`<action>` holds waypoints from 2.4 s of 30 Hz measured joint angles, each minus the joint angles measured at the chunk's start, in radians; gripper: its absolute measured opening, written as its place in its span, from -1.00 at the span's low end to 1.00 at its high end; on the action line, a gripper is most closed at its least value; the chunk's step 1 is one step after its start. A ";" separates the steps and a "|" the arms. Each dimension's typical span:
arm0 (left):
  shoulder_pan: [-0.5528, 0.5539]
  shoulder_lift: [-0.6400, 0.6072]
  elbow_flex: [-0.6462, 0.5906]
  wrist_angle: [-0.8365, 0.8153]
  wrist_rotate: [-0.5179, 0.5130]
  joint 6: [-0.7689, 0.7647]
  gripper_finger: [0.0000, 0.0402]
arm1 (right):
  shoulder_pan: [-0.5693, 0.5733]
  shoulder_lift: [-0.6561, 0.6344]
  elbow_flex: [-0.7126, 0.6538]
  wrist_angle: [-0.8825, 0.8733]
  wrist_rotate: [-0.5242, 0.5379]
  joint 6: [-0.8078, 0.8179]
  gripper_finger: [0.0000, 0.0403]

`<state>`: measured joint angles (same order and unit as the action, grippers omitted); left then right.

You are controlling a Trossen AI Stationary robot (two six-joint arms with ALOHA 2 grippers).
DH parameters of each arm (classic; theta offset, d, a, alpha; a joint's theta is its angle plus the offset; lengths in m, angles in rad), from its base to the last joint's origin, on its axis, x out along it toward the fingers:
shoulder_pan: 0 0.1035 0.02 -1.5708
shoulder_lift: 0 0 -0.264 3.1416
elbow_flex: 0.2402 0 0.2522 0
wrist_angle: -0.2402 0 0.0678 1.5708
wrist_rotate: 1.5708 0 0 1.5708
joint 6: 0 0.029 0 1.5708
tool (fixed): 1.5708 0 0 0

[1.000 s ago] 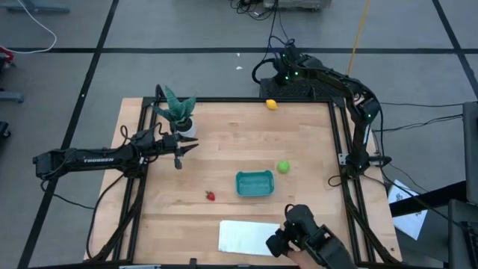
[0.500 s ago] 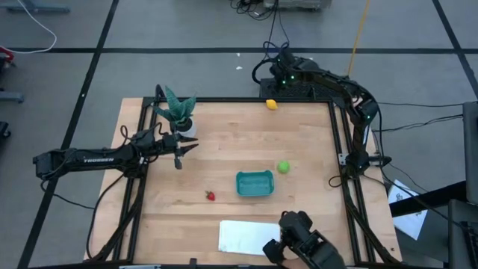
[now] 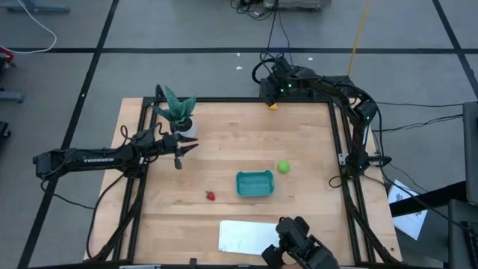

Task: Pick and placing Produce into tupperware
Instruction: Put the yellow lemon into the blue bin

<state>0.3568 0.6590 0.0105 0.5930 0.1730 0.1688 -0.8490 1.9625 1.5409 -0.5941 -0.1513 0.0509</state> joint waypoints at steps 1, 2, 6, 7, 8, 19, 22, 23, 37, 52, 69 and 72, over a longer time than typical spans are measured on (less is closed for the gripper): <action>0.000 0.000 0.000 0.000 0.000 0.000 -0.54 | -0.001 0.000 -0.010 0.006 0.000 0.000 0.59; 0.000 0.000 0.000 0.000 0.000 0.001 -0.54 | -0.001 0.000 -0.022 0.018 0.001 0.000 0.59; 0.000 0.000 0.000 0.000 0.000 0.001 -0.54 | 0.000 0.000 -0.062 0.070 -0.001 0.010 0.59; 0.000 0.000 0.000 0.000 0.000 0.002 -0.54 | 0.000 0.000 -0.066 0.076 -0.002 0.011 0.59; 0.000 0.000 0.000 0.000 0.000 0.002 -0.54 | 0.000 0.000 -0.069 0.083 -0.002 0.012 0.59; 0.000 0.000 0.000 0.000 0.000 0.005 -0.54 | 0.005 0.031 -0.078 0.080 0.000 0.016 0.59; 0.000 0.000 0.000 0.000 0.000 0.005 -0.54 | 0.018 0.062 -0.078 0.090 0.034 0.014 0.59; 0.000 0.000 0.000 0.000 0.000 0.005 -0.54 | 0.021 0.072 -0.078 0.094 0.044 0.013 0.59; 0.000 0.001 0.000 -0.016 0.001 0.006 -0.54 | 0.029 0.116 -0.077 0.110 0.054 0.007 0.55; 0.000 0.001 0.000 -0.017 0.001 0.004 -0.54 | 0.028 0.120 -0.078 0.155 0.050 -0.043 -0.05; 0.000 0.001 0.000 -0.022 0.001 -0.003 -0.54 | 0.042 -0.023 -0.078 0.153 -0.020 -0.039 -0.05; 0.000 0.001 0.000 -0.021 0.001 -0.011 -0.54 | 0.061 -0.081 -0.078 0.150 -0.037 -0.035 -0.01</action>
<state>0.3569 0.6598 0.0105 0.5716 0.1738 0.1579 -0.7878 1.8811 1.4631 -0.4437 -0.1880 0.0157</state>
